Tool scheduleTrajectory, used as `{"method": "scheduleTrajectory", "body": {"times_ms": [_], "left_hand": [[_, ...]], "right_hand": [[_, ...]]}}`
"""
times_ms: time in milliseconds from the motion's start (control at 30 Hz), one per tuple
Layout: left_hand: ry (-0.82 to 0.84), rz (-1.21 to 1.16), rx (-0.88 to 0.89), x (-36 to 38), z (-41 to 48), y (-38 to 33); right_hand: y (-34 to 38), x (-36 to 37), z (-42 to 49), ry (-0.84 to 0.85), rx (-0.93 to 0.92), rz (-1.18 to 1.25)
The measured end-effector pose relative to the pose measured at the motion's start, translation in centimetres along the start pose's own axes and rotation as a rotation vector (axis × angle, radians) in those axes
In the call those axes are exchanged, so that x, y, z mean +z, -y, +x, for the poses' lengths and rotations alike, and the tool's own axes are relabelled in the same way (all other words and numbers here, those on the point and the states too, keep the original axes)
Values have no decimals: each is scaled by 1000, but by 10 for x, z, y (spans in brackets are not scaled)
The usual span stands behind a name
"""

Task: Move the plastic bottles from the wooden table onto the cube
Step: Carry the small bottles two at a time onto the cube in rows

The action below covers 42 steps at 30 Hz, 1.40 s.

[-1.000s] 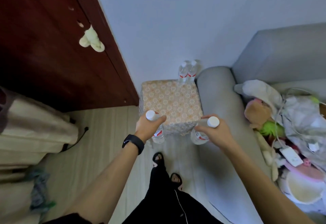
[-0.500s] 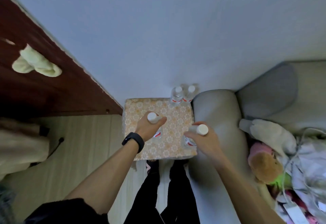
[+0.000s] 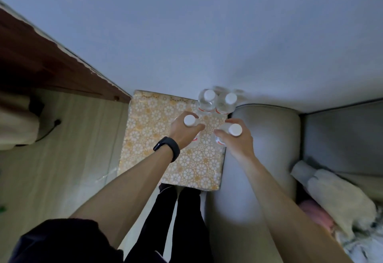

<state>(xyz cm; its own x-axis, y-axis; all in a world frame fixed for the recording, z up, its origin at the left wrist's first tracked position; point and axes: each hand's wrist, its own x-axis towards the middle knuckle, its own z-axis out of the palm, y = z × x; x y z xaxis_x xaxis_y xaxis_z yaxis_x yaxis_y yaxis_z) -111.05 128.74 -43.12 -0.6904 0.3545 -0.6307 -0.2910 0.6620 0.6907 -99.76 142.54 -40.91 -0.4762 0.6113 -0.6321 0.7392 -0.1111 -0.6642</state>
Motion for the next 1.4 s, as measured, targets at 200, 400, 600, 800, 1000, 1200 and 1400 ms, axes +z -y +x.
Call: {"method": "scheduleTrajectory", "body": {"times_ms": [200,400,600,800,1000,1200,1400], "left_hand": [[-25,29,78,18,11,-5],[24,164,135,20,8,4],[48,167,-8,18,-5,4],[52,243,15,17,-1,4],[35,272,62,20,5,-6],[80,261,38,27,17,-14],[135,279,7,24,24,-18]], "right_hand": [[-17,0,14,-11,-37,19],[-21,0,11,51,-52,-50],[-18,-1,8,109,-14,-242],[-20,6,5,94,9,-269],[-12,-2,12,3,-20,-187],[-4,3,23,105,-7,-69],[-3,-4,38,185,34,-38]]}}
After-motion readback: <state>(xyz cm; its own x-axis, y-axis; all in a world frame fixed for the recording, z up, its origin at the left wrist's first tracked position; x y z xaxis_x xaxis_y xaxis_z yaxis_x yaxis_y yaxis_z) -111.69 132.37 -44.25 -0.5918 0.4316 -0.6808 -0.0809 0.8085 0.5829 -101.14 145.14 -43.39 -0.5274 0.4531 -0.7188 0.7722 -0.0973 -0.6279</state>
